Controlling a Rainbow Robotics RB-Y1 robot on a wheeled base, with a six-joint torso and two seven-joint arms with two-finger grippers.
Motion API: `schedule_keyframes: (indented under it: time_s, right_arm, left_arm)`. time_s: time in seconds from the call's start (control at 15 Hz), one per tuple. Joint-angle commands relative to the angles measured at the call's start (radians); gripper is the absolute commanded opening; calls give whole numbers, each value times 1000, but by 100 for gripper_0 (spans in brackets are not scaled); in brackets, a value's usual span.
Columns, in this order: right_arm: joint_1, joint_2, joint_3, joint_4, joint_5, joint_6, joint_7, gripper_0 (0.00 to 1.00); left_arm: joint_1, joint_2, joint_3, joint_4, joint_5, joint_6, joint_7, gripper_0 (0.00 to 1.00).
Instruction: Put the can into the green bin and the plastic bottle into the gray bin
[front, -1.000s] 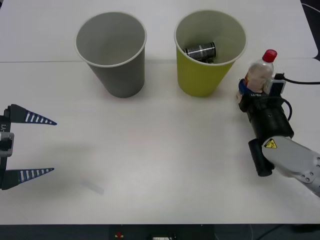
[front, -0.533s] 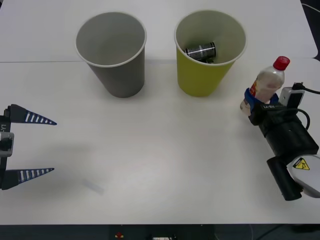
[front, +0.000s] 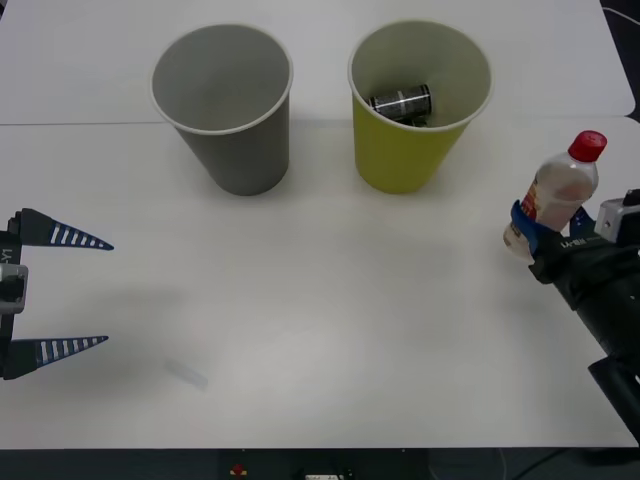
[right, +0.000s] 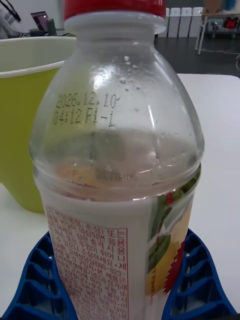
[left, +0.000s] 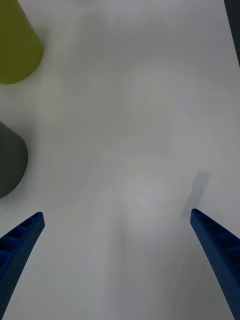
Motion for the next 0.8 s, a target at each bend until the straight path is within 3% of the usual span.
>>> schedule_keyframes:
  time_s: [0.07, 0.27, 0.53, 0.8]
  right_arm:
    - [83, 24, -120, -45, 132, -130, 0, 0]
    - [141, 103, -281, -119, 264, -368, 0, 0]
    - [148, 212, -436, -197, 318, -679, 23, 0]
    - [114, 319, -606, -338, 484, -1086, 34, 0]
  left_arm:
    - [0, 0, 0, 0, 0, 0, 0, 100]
    - [0, 0, 0, 0, 0, 0, 0, 100]
    - [0, 0, 0, 0, 0, 0, 0, 100]
    - [0, 0, 0, 0, 0, 0, 0, 100]
